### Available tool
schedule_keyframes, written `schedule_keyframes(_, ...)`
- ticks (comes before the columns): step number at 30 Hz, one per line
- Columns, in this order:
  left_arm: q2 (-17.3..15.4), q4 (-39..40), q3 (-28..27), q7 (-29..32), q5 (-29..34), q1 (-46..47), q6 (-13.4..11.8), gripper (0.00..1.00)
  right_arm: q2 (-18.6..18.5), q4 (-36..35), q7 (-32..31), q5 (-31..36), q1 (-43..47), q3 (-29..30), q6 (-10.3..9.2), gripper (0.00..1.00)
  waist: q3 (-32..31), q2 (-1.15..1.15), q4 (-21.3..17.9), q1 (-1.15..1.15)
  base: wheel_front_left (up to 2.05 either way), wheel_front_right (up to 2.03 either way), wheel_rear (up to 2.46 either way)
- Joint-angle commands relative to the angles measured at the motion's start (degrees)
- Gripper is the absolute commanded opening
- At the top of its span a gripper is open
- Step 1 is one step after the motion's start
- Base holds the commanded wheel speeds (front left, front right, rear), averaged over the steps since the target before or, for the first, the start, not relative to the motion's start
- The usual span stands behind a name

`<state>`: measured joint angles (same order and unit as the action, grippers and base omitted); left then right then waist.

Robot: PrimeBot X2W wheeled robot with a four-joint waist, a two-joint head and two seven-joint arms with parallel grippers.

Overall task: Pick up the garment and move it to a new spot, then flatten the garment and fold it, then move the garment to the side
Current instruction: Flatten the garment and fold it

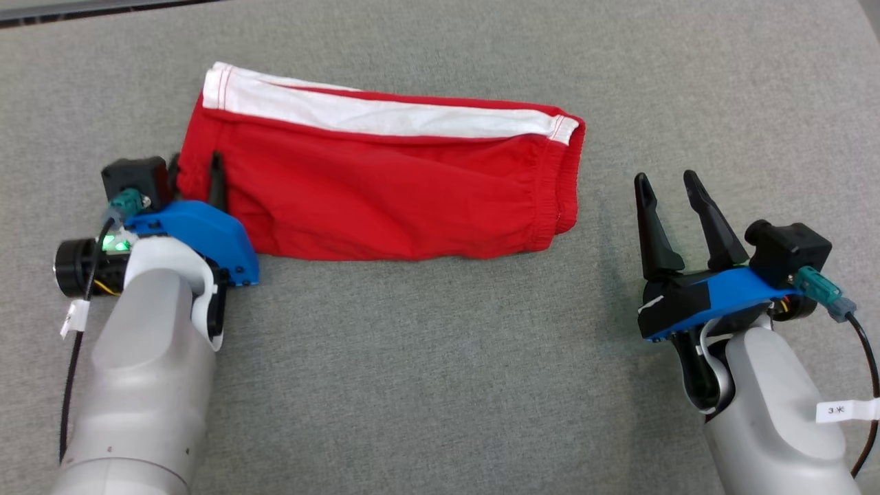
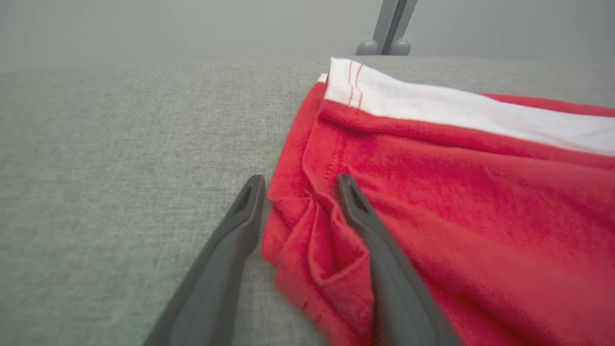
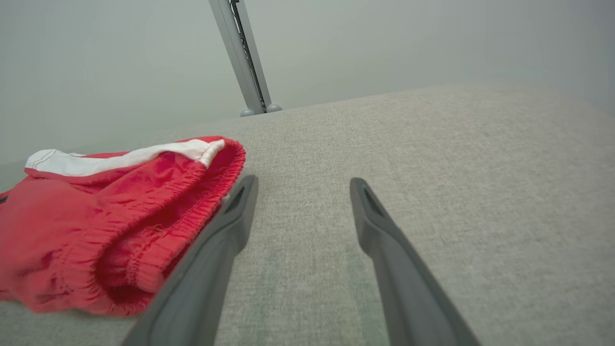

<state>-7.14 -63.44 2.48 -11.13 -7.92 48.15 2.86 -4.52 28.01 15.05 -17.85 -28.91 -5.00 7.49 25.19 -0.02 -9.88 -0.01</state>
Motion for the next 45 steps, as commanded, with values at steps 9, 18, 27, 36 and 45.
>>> schedule_keyframes(9,2.43,-5.55,0.37,-3.18,-1.96,-6.02,0.44,0.00,0.42,1.55,0.18,4.55,4.99,3.55,0.01,1.00,-8.29,0.02,2.92,0.01,0.00,0.00,0.00)
schedule_keyframes(18,4.04,-0.84,1.20,-4.12,-3.43,-14.82,0.58,0.14,1.04,3.39,0.18,6.45,9.34,4.43,0.01,1.00,-14.52,0.02,6.24,0.01,0.00,0.00,0.00)
schedule_keyframes(27,4.27,20.02,2.77,-4.11,-3.30,-26.95,-3.17,1.00,1.12,3.97,0.18,7.52,10.32,4.00,0.01,1.00,-16.15,0.02,8.60,0.01,0.00,0.00,0.00)
schedule_keyframes(36,4.27,32.67,9.56,-4.12,-6.93,-35.15,-6.11,1.00,0.93,7.66,0.19,9.02,4.58,0.99,0.01,1.00,-15.82,0.02,13.65,0.01,0.00,0.00,0.00)
schedule_keyframes(45,4.26,35.13,14.42,-4.13,-8.83,-35.43,-7.58,1.00,-1.42,20.08,0.19,15.12,-2.62,6.59,0.01,1.00,-13.26,0.02,20.24,0.01,0.00,0.00,0.00)
